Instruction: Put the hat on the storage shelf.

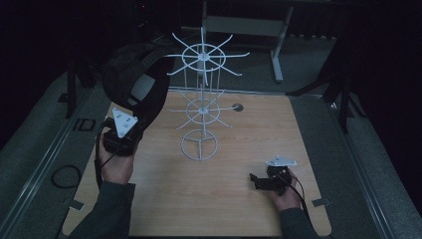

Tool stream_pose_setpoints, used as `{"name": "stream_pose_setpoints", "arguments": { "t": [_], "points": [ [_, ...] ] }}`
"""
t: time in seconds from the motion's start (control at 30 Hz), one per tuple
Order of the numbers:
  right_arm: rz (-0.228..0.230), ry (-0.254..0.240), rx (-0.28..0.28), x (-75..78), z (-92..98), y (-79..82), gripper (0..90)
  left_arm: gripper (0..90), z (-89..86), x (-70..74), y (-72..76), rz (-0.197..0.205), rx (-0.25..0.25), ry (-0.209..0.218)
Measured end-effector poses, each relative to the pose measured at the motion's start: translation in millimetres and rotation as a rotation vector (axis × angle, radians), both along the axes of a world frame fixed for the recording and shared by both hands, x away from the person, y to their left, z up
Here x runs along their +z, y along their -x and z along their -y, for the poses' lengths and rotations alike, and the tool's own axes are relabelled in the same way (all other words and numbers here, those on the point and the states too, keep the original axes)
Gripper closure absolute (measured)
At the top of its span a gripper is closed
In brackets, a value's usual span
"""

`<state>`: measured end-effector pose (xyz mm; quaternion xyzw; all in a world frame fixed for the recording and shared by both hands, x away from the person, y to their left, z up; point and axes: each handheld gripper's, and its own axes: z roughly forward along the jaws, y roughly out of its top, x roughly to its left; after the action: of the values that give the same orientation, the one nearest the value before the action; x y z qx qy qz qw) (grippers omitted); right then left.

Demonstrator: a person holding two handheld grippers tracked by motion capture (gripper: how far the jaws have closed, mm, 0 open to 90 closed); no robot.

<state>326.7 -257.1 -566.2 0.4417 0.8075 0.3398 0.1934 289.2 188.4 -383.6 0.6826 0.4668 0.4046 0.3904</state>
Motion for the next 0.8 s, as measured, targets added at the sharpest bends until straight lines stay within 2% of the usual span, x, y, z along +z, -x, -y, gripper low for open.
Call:
{"name": "stream_pose_setpoints", "arguments": {
  "t": [0.4, 0.8],
  "points": [
    [0.0, 0.0, -0.001, 0.0, 0.0, 0.0, 11.5, 86.6, 7.4, -3.6, -0.1, 0.007, -0.008, 0.004],
    [0.0, 0.0, -0.001, 0.0, 0.0, 0.0, 11.5, 86.5, 13.9, -8.2, -1.1, 0.019, -0.014, -0.017]
  ]
}}
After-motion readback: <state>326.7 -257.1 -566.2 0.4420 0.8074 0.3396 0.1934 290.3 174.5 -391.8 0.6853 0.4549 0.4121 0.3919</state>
